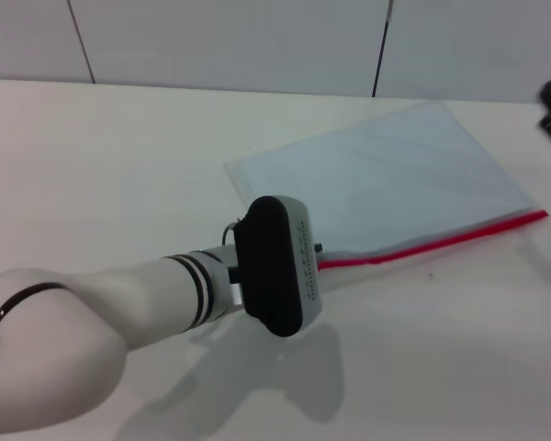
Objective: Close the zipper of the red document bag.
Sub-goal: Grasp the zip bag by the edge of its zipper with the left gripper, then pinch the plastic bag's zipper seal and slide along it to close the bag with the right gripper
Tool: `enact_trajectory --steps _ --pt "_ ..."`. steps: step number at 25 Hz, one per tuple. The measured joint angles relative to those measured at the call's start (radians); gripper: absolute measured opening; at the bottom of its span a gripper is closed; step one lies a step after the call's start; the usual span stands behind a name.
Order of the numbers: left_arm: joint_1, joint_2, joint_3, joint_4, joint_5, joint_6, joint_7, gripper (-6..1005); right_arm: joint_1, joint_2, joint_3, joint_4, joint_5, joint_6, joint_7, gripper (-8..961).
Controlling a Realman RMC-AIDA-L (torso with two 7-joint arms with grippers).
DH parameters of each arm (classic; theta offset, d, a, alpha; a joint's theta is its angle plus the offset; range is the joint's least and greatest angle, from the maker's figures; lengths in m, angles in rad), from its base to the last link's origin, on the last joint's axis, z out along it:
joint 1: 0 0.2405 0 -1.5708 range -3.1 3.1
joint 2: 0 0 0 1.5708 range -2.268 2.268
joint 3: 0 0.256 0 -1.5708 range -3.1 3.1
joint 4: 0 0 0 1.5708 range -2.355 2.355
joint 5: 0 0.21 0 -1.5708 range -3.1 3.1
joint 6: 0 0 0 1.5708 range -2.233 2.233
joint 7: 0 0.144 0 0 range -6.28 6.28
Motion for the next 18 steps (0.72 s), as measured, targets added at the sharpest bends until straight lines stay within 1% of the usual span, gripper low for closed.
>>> enact_trajectory --steps 5,8,11,15,18 --pt "0.035 -0.001 -0.001 0.006 0.007 -0.076 0.028 69 0.032 0.0 -0.001 -0.016 -0.182 -0.002 -0.125 889" --pt "0.061 -0.001 0.002 0.008 0.007 -0.129 0.054 60 0.05 0.002 -0.002 -0.008 -0.284 0.002 -0.246 889" --pt "0.074 -0.001 0.008 0.012 0.007 -0.164 0.066 54 0.055 0.005 -0.002 0.016 -0.35 0.008 -0.382 888" --pt "0.088 0.001 0.009 0.031 0.007 -0.171 0.067 54 0.055 0.005 -0.002 0.063 -0.413 0.024 -0.558 887" --pt "0.095 0.002 0.009 0.043 0.007 -0.171 0.073 54 0.056 0.005 -0.003 0.097 -0.466 0.069 -0.672 885"
